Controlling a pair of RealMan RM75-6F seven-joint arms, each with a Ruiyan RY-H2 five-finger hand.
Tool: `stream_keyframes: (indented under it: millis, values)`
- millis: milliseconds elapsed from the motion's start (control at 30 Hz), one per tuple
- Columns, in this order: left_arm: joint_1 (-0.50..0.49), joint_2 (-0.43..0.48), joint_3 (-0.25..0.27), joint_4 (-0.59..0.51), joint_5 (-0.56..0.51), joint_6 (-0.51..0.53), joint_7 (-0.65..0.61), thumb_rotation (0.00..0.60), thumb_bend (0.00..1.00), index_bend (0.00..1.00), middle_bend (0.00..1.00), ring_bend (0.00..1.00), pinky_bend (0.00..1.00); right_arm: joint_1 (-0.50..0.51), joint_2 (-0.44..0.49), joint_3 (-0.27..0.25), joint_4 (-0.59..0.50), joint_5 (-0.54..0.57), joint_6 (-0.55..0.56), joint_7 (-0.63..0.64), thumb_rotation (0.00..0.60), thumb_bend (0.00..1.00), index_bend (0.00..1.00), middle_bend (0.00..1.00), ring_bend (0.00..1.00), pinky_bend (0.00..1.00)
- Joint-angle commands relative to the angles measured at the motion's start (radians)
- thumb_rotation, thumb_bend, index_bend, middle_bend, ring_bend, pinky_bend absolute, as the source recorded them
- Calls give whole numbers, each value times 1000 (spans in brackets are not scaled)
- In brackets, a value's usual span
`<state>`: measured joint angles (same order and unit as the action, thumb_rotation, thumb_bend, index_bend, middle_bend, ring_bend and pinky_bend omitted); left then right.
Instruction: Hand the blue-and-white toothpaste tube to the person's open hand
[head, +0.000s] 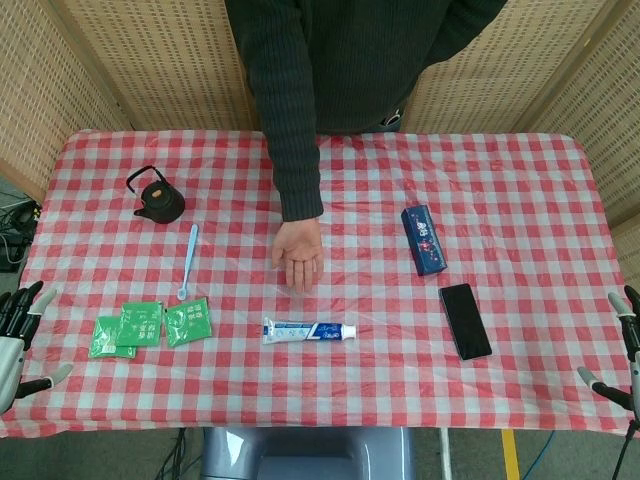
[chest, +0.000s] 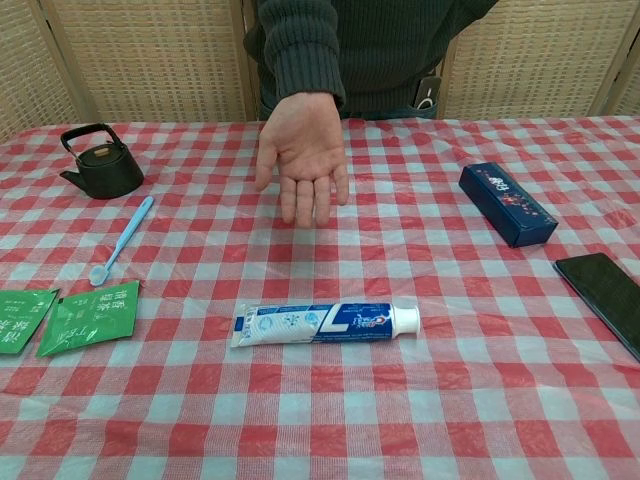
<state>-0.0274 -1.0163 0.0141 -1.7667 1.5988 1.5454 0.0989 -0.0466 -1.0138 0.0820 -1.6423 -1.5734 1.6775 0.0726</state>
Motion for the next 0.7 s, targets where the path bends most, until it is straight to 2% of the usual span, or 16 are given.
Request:
stream_keyframes:
  millis: [33, 267, 400, 567, 700]
  values:
    - [0, -1, 0, 1, 1, 0, 0, 600, 0, 0, 0, 0, 0, 0, 1, 0, 0, -1, 1, 2, 600, 0, 0, 0, 0, 0]
    - [-20, -26, 2, 4, -5, -42, 24, 600, 0, 0, 0, 0, 0, -6, 13, -5, -7, -10, 9, 33, 600, 0, 0, 0, 0, 0]
    - [-67, -54, 4, -7, 4, -123, 62, 600, 0, 0, 0, 0, 0, -2, 18, -1, -5, -3, 2, 49, 600, 0, 0, 0, 0, 0]
    - [-211, -127, -13, -34, 4, -348, 117, 600, 0, 6, 0, 3, 5, 7, 28, 5, -7, 19, -22, 72, 600, 0, 0, 0, 0, 0]
    - [-332, -222, -61, -33, -48, -514, 196, 600, 16, 82, 1, 52, 62, 8, 35, 10, -9, 31, -27, 86, 600, 0, 0, 0, 0, 0]
